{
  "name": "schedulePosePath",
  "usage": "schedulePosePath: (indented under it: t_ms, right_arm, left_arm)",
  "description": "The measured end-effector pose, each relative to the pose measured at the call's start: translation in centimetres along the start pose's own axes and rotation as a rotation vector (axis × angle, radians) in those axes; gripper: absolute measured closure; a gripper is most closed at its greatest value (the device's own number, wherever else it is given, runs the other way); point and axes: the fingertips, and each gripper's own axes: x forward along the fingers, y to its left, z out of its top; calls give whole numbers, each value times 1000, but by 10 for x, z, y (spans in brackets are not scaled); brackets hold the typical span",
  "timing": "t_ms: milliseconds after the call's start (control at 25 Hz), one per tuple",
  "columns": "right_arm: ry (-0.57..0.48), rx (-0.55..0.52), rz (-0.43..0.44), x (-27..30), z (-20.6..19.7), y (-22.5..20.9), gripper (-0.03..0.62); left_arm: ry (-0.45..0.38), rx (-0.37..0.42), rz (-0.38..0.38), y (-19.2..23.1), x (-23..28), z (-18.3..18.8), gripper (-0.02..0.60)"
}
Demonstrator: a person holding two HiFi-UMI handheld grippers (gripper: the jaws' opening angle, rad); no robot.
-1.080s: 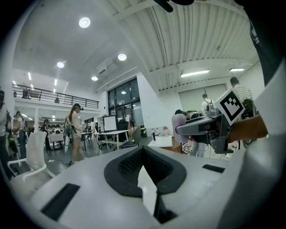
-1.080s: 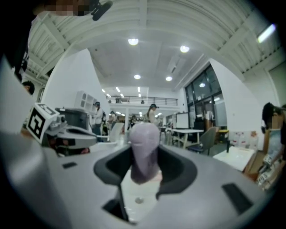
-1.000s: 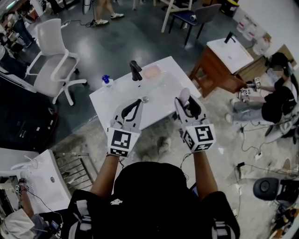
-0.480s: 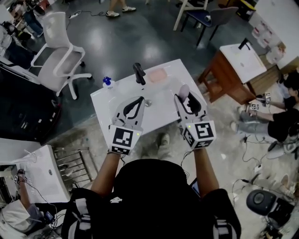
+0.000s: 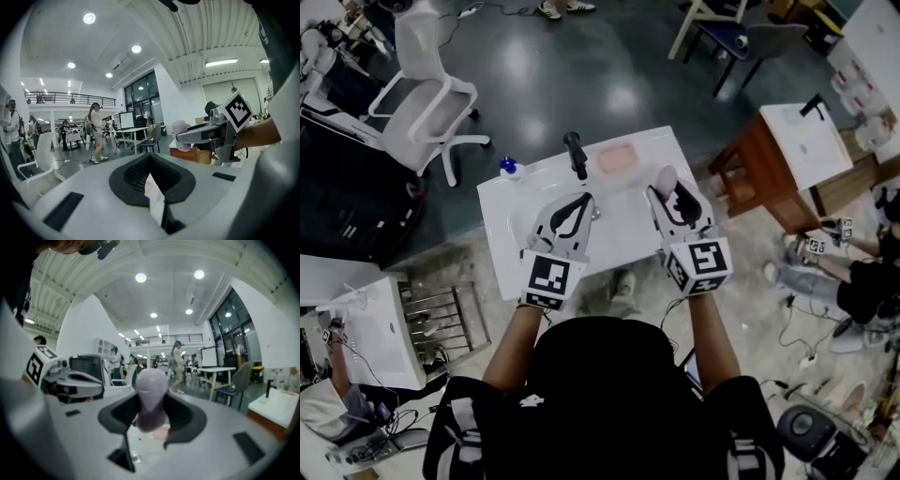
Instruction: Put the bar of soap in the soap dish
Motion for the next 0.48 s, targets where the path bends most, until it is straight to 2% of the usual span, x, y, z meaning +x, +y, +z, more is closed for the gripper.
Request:
schedulePosePath:
  t_ms: [480]
  right_arm:
    - [63,-23,132,37,-23,-27,395]
  left_arm:
    - [52,-41,118,3,32,-19,560]
